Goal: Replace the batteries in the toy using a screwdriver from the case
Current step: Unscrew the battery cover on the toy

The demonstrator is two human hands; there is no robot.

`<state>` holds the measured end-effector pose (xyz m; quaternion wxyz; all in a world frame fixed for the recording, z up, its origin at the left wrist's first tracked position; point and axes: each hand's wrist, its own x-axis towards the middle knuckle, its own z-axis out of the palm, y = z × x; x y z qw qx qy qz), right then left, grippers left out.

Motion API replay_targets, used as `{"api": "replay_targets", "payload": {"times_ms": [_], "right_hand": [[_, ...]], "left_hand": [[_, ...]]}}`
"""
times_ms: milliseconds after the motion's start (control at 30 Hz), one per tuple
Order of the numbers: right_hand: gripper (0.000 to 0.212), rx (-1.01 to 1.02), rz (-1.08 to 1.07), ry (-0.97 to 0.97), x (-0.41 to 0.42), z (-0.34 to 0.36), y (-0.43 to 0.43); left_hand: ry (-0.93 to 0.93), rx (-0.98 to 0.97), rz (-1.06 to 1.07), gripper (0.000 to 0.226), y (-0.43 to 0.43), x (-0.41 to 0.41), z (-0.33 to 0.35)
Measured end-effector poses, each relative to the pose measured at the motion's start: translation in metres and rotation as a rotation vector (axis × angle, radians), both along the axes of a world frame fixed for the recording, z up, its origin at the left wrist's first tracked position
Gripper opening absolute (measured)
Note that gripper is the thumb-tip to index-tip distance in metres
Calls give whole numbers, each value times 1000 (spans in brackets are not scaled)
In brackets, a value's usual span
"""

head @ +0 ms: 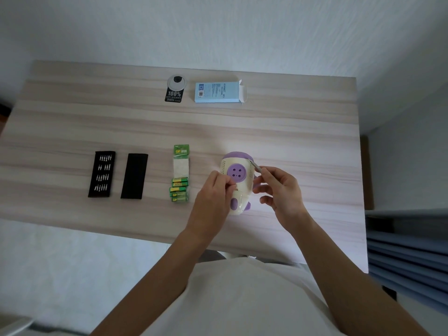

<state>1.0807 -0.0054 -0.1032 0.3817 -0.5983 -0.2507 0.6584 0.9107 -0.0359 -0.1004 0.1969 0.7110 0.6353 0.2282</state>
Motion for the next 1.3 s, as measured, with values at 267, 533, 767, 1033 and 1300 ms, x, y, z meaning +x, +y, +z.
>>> {"api": "replay_targets", "payload": {"times_ms": [267, 533, 767, 1033, 1300], "right_hand": [[20, -6, -9, -1, 0, 2, -1], [20, -12, -22, 4, -2, 5, -4], [15, 19, -68, 1, 6, 5, -16], [12, -130, -61, -393, 11, -38, -37], [9, -158, 6, -814, -3, -96, -49]], "left_hand": [[-51, -79, 41, 6, 0, 0, -1], [-272, -198, 132, 4, 0, -5, -4], [-699, -313, 371, 15, -5, -27, 1], [-301, -319, 278, 8, 5, -72, -65], [-17, -2, 23, 24, 8, -71, -128]]}}
